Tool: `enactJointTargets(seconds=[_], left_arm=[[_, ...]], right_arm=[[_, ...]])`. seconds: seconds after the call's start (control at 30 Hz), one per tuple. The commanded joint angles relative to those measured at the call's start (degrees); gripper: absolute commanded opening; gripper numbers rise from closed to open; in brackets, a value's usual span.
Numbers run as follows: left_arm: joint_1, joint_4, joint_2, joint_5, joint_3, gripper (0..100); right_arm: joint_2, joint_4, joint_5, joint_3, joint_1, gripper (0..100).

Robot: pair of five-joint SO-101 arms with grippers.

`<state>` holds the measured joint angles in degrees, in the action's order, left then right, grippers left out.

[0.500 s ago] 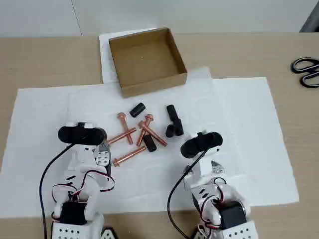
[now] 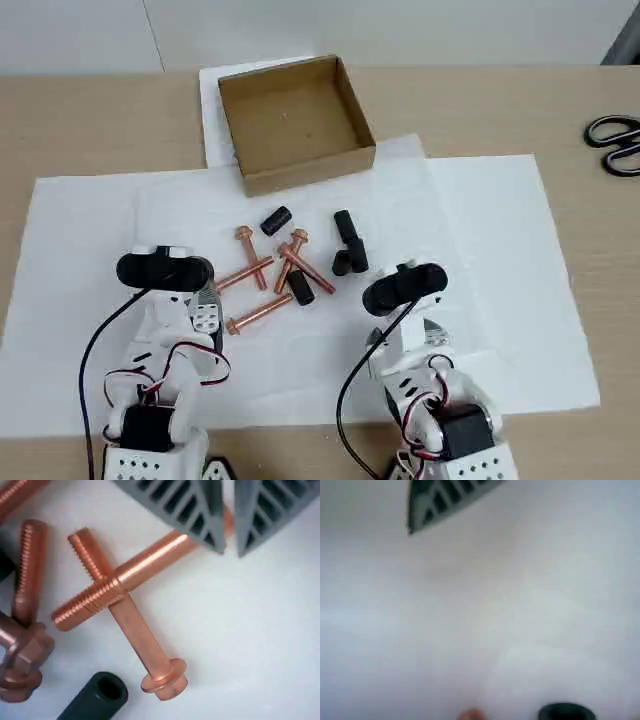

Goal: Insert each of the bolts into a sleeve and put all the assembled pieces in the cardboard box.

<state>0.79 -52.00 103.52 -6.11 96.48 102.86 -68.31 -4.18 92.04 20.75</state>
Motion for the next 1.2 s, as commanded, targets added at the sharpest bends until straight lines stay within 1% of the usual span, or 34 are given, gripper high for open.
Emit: enactJointTargets(seconds=[0.0,0.27,0.43,0.57,1.0,1.07,1.17], left_arm=[[0.3,0.3,0.5,-0.1,-0.3,1],[-0.1,0.3,0.5,-0.1,-0.3,1],[0.3,0.3,0.5,0.0,-0.3,1],[0.3,0.3,0.5,0.0,-0.3,1],[0.3,0.3,0.5,-0.2,-0.3,1],[0.3,-0.2,0.5,-0.3,-0.5,1],[0.1,-3.4,0.4,-0.3,-1.8,1]], right_arm=[[0.4,1.2,0.2,-0.3,-0.3,25.0],[0.4,5.0,0.3,0.7,-0.3,25.0],[0.4,12.4,0.4,3.3,-0.7,25.0],[0.4,15.5,0.4,4.2,-0.7,25.0],[0.4,15.3,0.4,4.3,-0.3,24.9],[0.4,15.2,0.4,4.2,-0.3,24.8],[0.4,14.9,0.4,4.2,-0.3,24.7]])
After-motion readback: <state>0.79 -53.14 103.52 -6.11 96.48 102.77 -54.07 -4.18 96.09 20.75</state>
